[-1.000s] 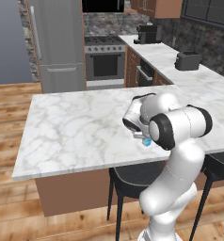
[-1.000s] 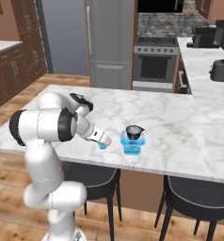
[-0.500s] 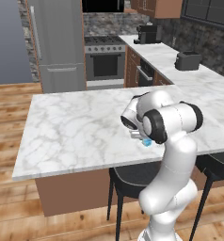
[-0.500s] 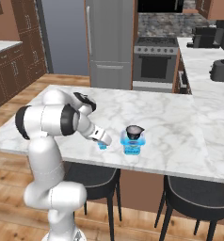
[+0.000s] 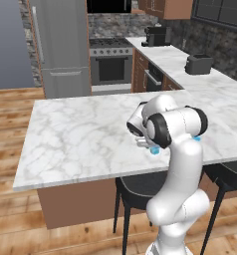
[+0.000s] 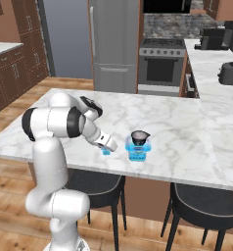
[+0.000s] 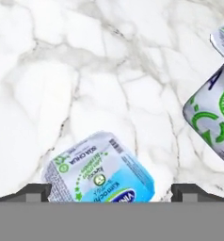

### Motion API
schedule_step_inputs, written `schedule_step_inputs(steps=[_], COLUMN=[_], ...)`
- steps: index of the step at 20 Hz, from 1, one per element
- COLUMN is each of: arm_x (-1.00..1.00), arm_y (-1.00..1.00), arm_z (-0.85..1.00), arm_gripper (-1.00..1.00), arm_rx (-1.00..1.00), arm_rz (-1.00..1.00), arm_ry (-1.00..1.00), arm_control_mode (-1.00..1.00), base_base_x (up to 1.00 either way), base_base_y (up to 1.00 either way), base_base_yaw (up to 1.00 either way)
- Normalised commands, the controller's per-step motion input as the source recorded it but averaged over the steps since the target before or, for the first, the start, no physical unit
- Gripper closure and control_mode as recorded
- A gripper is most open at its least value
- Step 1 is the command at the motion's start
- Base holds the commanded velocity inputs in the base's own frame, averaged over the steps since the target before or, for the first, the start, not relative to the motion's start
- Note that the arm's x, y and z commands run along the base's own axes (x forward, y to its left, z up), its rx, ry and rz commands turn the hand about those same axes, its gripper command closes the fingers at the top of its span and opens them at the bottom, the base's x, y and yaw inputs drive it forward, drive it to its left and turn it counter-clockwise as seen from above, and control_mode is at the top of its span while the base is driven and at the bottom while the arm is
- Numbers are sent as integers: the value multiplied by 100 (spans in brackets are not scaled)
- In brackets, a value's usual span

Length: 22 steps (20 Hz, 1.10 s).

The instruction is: Stack the yogurt containers by placing the smaller containers on top of the larger containers.

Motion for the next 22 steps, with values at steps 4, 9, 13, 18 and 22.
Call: schedule_step_inputs(steps=[4,9,13,18,22], arm_x=[16,11,2,1,13], arm_y=[0,0,0,4,32], arm_z=[-20,-17,-14,-5,0], arm_gripper=[-100,-100,-100,-100,100], arm_rx=[0,0,0,0,-1], arm_rz=[0,0,0,0,-2], arm_ry=[1,2,0,1,8], arm_control_mode=[-100,-100,-100,-100,-100], base_base_x=[0,0,0,0,0], base_base_y=[0,0,0,0,0], base_base_yaw=[0,0,0,0,0])
